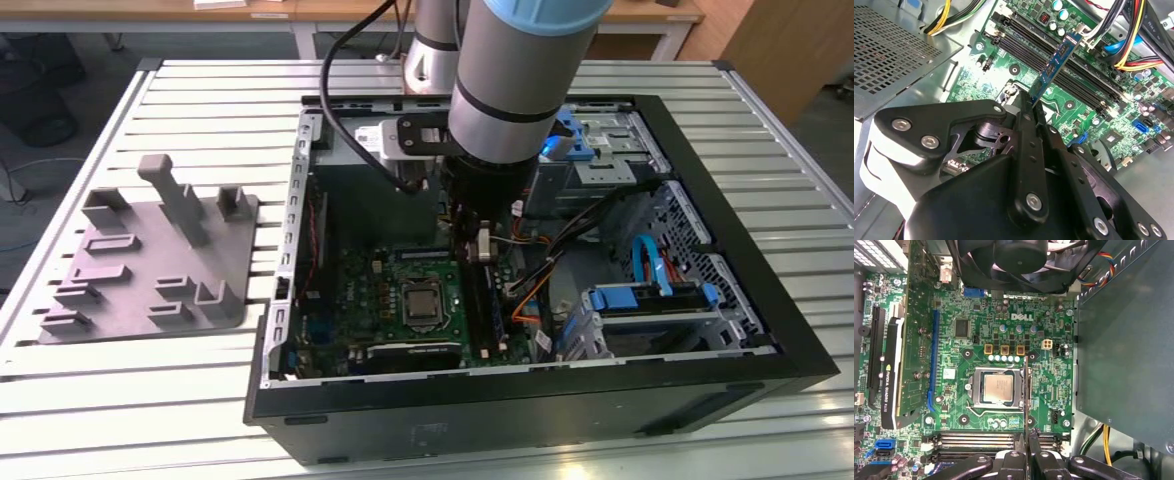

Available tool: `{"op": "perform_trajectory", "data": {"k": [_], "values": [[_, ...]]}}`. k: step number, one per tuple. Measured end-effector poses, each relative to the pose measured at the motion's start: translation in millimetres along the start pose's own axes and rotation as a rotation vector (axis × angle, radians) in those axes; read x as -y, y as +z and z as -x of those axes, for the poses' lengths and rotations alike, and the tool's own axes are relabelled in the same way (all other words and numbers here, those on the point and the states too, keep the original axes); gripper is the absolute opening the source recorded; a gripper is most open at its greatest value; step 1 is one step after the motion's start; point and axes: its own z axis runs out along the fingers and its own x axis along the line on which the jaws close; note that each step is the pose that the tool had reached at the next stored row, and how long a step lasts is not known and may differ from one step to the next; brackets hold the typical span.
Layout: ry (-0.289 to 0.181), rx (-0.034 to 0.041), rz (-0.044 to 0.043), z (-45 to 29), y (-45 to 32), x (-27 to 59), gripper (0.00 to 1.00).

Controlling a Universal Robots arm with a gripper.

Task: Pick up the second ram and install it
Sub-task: 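Pick up the second ram and move it above second insertion slot, then insert the second ram into the second slot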

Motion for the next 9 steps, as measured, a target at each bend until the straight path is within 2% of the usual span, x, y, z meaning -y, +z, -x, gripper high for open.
{"op": "perform_trajectory", "data": {"k": [9], "values": [[0.0,-0.0008,0.0,0.0,0.0,0.0,0.14]]}}
